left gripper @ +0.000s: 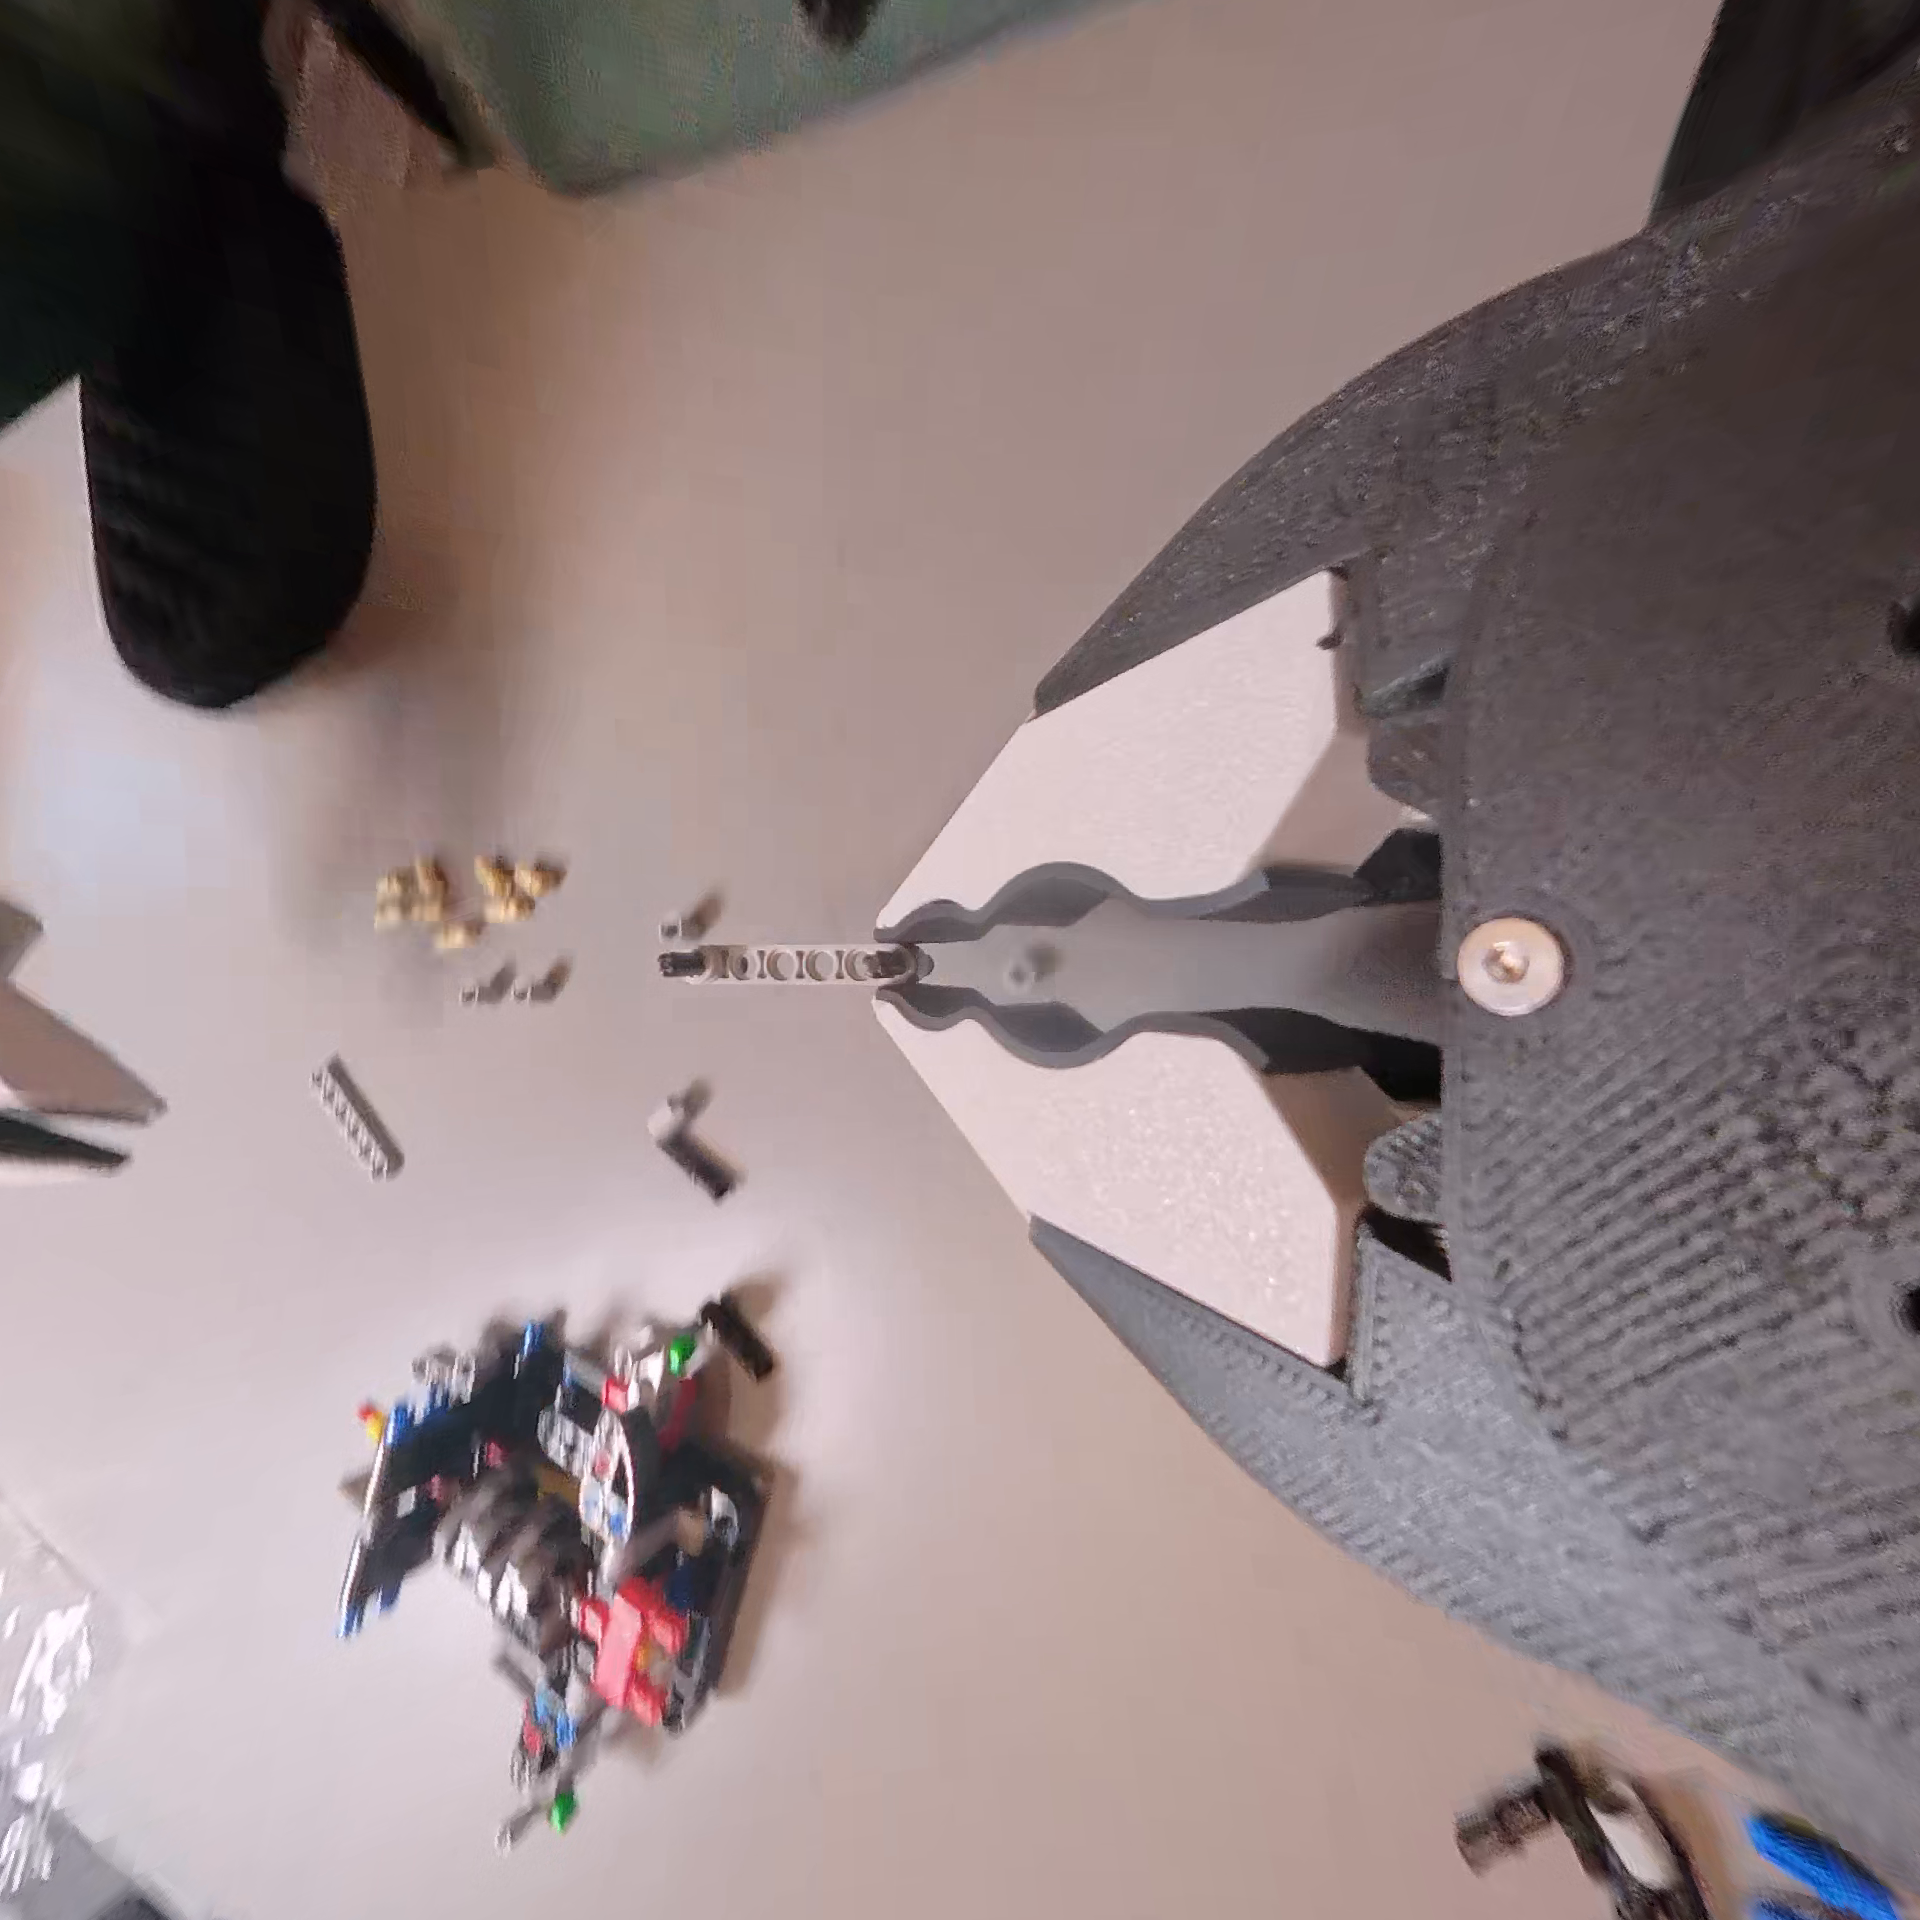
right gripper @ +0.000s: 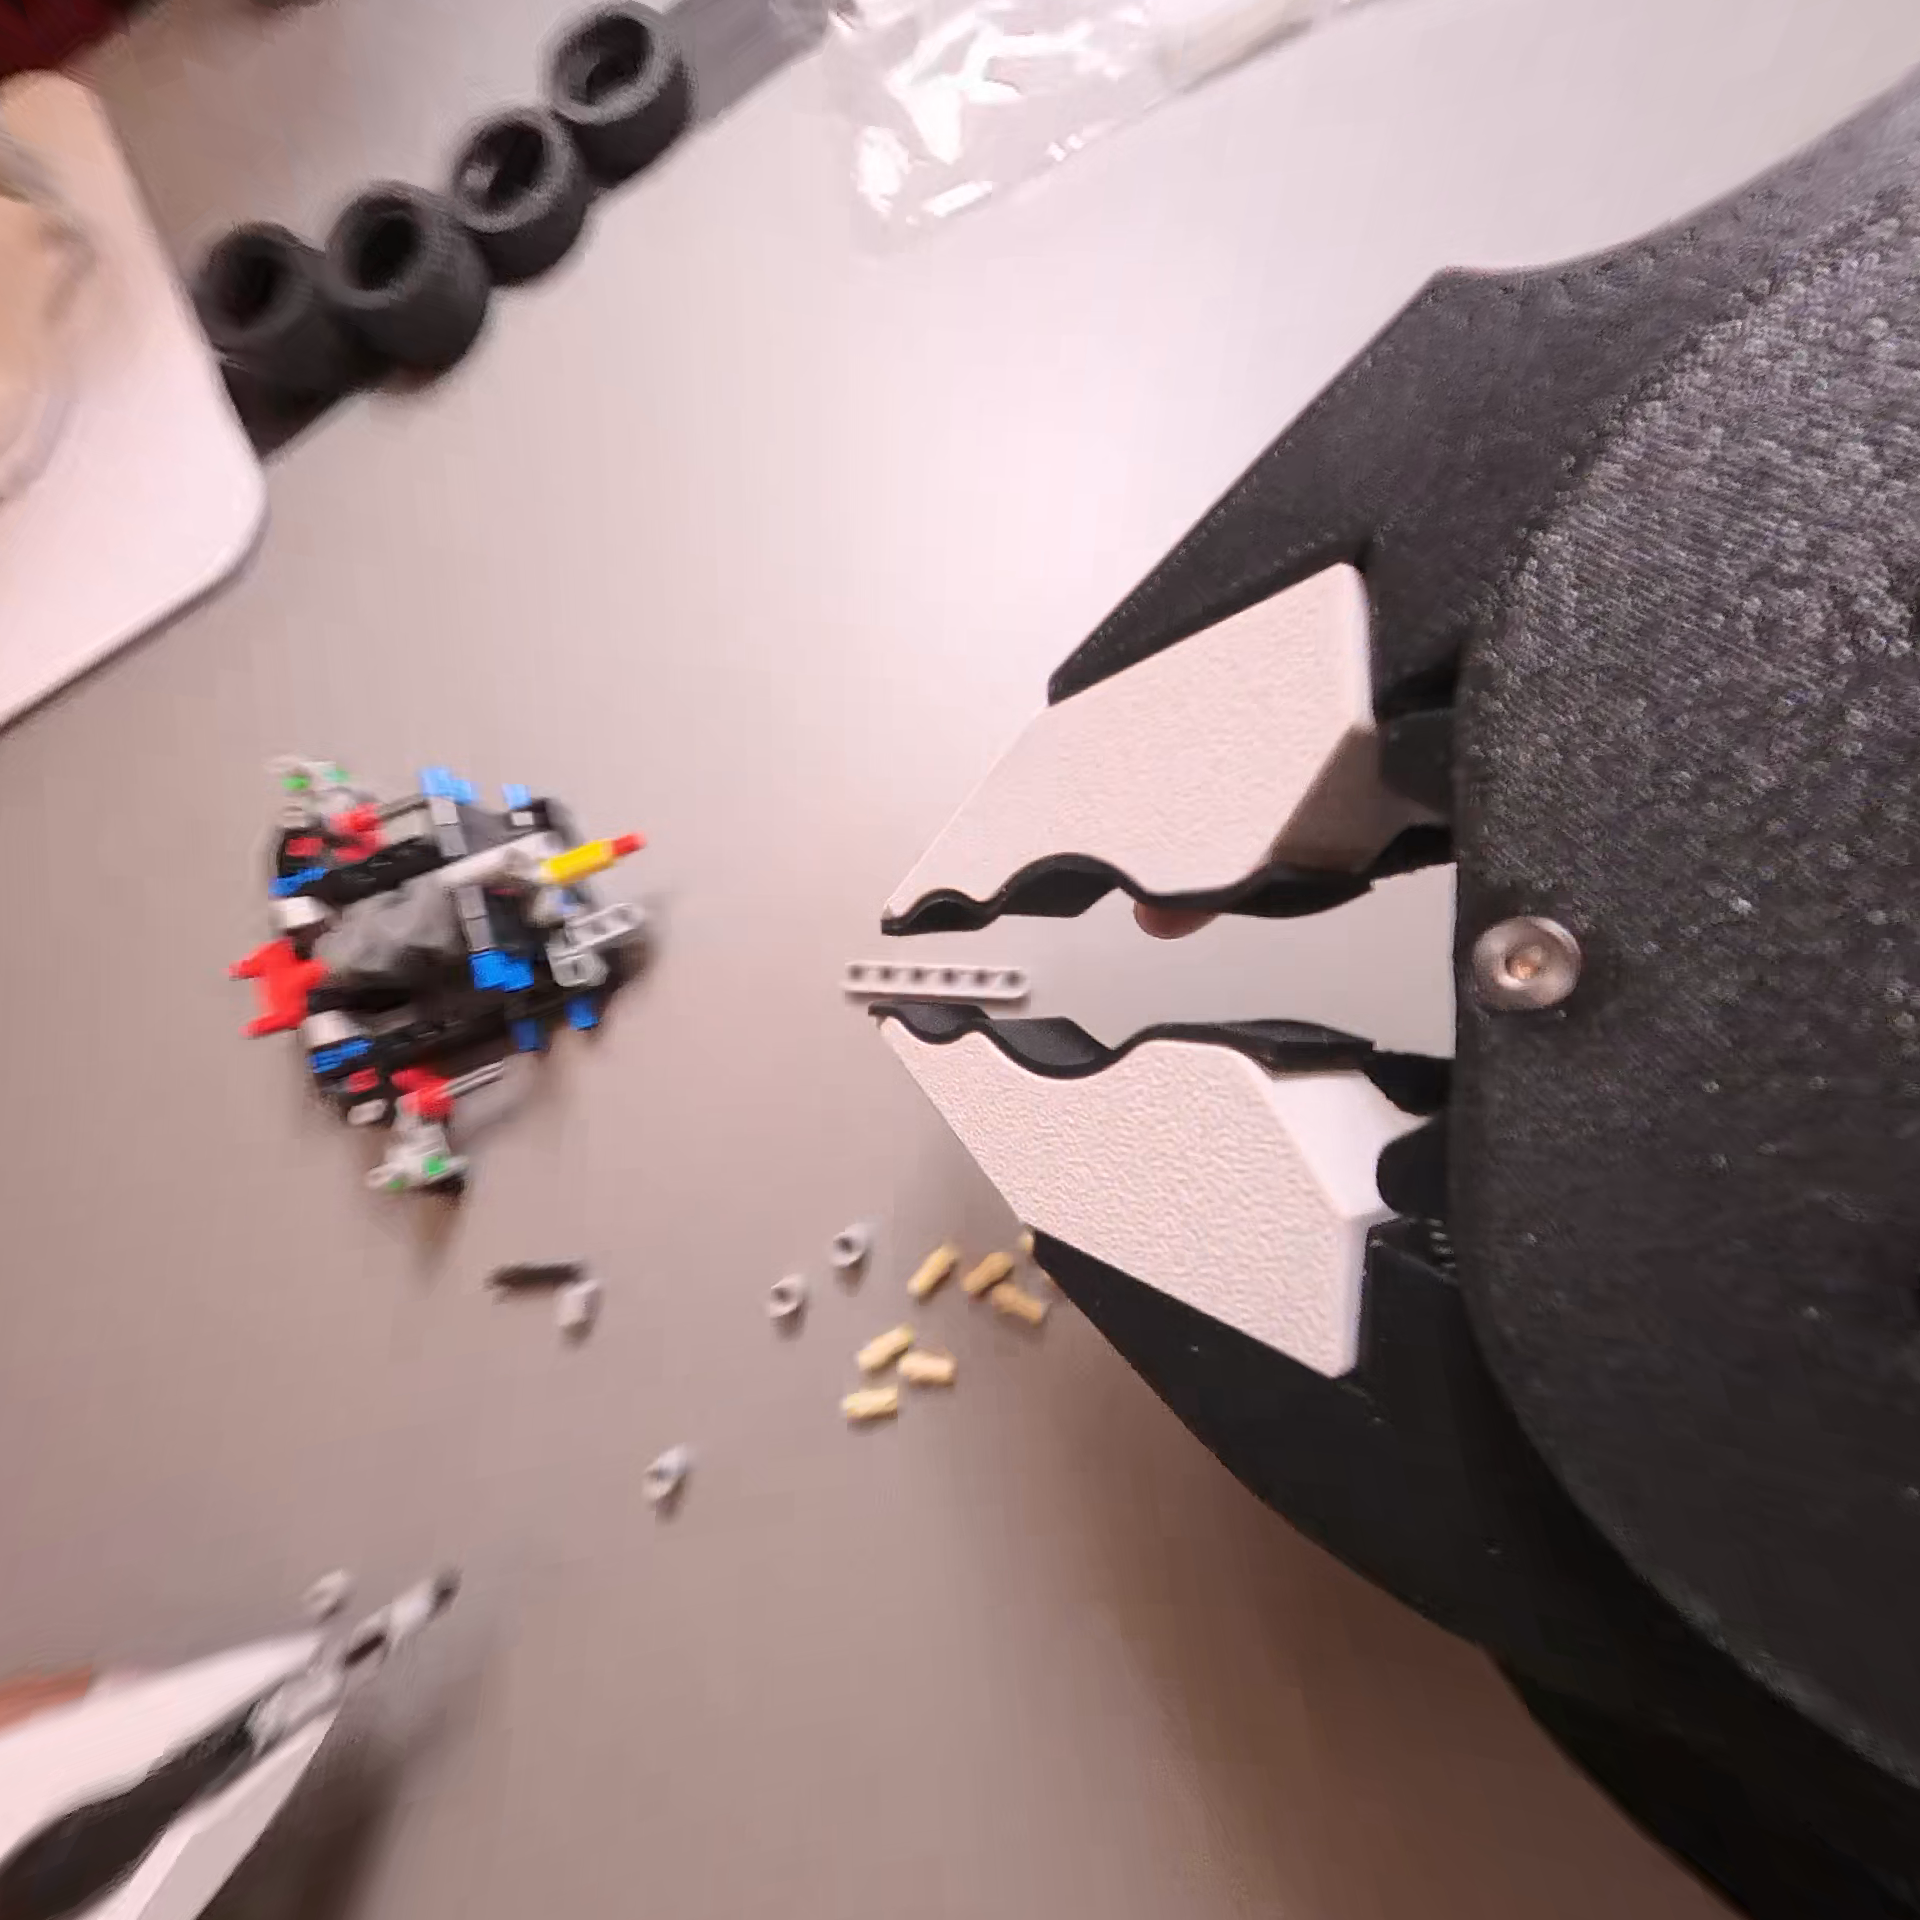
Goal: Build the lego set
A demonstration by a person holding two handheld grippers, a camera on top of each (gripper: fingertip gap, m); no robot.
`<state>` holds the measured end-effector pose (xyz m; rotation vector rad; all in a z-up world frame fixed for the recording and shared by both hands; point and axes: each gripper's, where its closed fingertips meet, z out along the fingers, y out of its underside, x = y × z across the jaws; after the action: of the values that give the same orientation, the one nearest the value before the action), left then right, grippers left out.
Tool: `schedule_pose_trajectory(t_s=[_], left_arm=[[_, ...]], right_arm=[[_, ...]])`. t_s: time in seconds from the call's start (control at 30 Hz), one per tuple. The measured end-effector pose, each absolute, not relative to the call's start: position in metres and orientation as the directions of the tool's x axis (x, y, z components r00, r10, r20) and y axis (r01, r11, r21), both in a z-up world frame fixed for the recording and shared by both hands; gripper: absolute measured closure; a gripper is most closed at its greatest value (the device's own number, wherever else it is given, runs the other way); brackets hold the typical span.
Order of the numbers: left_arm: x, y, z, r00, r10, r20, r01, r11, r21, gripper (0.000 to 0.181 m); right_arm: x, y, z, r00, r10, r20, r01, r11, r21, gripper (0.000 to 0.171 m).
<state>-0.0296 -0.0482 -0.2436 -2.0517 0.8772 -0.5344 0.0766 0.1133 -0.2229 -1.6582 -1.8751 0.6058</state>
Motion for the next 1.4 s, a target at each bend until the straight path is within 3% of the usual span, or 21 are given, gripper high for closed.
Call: schedule_pose_trajectory(t_s=[0.03,0.27,0.37,0.9,1.07,1.2,1.4], left_arm=[[-0.024,-0.055,-0.245,0.641,-0.764,0.078,-0.405,-0.423,-0.811,0.176],[-0.005,-0.077,-0.267,0.556,-0.823,0.113,-0.508,-0.445,-0.738,0.176],[-0.006,-0.079,-0.271,0.556,-0.824,0.112,-0.520,-0.450,-0.726,0.176],[-0.010,-0.078,-0.272,0.573,-0.818,0.051,-0.544,-0.425,-0.723,0.173],[-0.010,-0.078,-0.272,0.576,-0.816,0.050,-0.540,-0.425,-0.727,0.170],[-0.010,-0.079,-0.272,0.571,-0.819,0.060,-0.534,-0.427,-0.730,0.176],[-0.013,-0.082,-0.270,0.574,-0.817,0.058,-0.537,-0.429,-0.726,0.176]], right_arm=[[0.083,0.116,-0.233,-0.076,0.993,0.085,0.751,0.114,-0.650,0.161],[0.085,0.112,-0.272,-0.116,0.991,0.059,0.815,0.129,-0.565,0.157],[0.083,0.110,-0.273,-0.122,0.991,0.051,0.814,0.130,-0.566,0.166],[0.082,0.115,-0.272,-0.095,0.993,0.077,0.799,0.122,-0.589,0.167],[0.077,0.111,-0.255,-0.091,0.993,0.078,0.750,0.119,-0.650,0.167],[0.071,0.083,-0.235,-0.203,0.976,0.081,0.680,0.200,-0.705,0.167],[0.073,0.012,-0.234,-0.472,0.878,0.079,0.612,0.391,-0.687,0.167]])
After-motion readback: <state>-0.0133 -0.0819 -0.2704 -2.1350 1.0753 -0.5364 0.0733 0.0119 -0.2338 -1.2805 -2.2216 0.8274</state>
